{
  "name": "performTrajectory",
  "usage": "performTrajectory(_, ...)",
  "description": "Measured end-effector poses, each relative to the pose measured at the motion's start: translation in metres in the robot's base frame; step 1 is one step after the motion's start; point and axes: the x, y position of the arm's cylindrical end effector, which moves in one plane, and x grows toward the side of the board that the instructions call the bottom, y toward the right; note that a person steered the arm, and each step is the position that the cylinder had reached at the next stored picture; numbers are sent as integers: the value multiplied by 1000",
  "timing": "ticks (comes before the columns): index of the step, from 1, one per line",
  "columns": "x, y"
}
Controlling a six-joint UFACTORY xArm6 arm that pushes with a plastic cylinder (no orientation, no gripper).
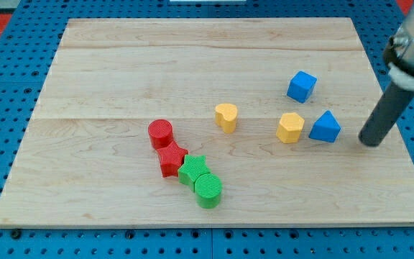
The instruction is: Move the yellow hexagon into the yellow heart
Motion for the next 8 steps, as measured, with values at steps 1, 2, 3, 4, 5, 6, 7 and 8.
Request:
performTrajectory(1,-4,-74)
performTrajectory(2,6,-174)
performTrajectory(3,6,-239)
performTrajectory(4,-14,-254)
performTrajectory(5,-51,-255)
performTrajectory(6,-71,-251)
performTrajectory(7,-73,-195)
performTrajectory(8,-113,-144)
